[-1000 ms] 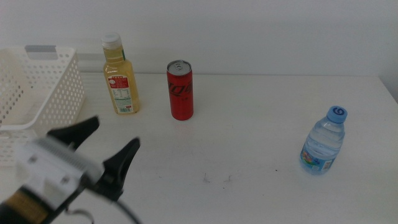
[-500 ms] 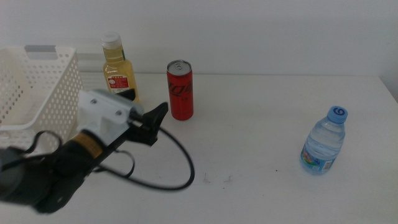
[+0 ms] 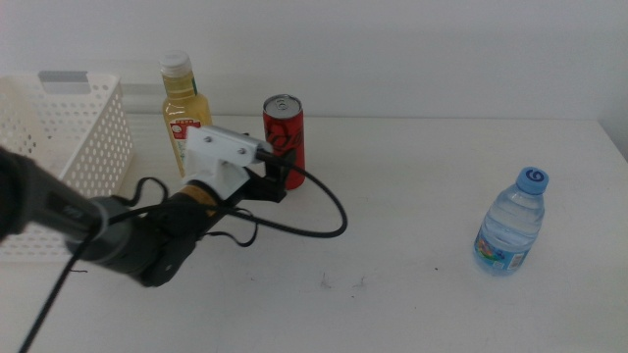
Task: Use arms to grab the bottles and put them into the dustbin to the left of the table.
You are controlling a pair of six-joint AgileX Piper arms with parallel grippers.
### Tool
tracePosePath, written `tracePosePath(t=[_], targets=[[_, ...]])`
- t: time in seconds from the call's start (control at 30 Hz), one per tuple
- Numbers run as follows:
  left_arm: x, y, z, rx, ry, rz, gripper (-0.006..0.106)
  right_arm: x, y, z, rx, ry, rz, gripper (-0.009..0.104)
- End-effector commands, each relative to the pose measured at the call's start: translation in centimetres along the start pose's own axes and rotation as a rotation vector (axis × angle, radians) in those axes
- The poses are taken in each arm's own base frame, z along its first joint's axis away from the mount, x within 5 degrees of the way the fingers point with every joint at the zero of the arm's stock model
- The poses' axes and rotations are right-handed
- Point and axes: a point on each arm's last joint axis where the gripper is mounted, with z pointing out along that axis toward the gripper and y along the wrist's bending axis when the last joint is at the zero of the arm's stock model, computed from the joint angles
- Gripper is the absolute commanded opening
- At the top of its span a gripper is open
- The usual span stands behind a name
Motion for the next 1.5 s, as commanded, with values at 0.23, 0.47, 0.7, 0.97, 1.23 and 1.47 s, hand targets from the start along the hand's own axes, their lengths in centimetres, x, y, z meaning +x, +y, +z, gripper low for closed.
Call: tracePosePath(t=[0.23, 0.47, 0.7, 0.97, 1.23, 1.47], targets=[[1.8, 0.2, 4.2, -0.006, 0.030, -0.019, 0.094, 0.0, 0.0, 0.0, 0.002, -0.008, -0.006, 0.093], [2.9, 0.8, 6.4, -0.007, 0.016, 0.001, 0.094, 0.0, 0.0, 0.0, 0.002, -0.008, -0.006, 0.093], [2.5, 1.0, 6.9, -0.021, 0.033, 0.012, 0.072, 0.0, 0.0, 0.0, 0.002, -0.008, -0.006, 0.093], [-2.6, -0.5, 2.7, -0.024, 0.101, 0.051, 0.018, 0.0, 0.0, 0.0, 0.002, -0.008, -0.006, 0.093], [-7.9, -3.3, -3.2, -0.048, 0.234, -0.036, 0.007, 0.0, 0.0, 0.0, 0.002, -0.008, -0.006, 0.093], [-14.2, -4.4, -8.2, -0.233, 0.512, -0.149, 0.008, 0.0, 0.0, 0.0, 0.002, -0.008, -0.006, 0.093]])
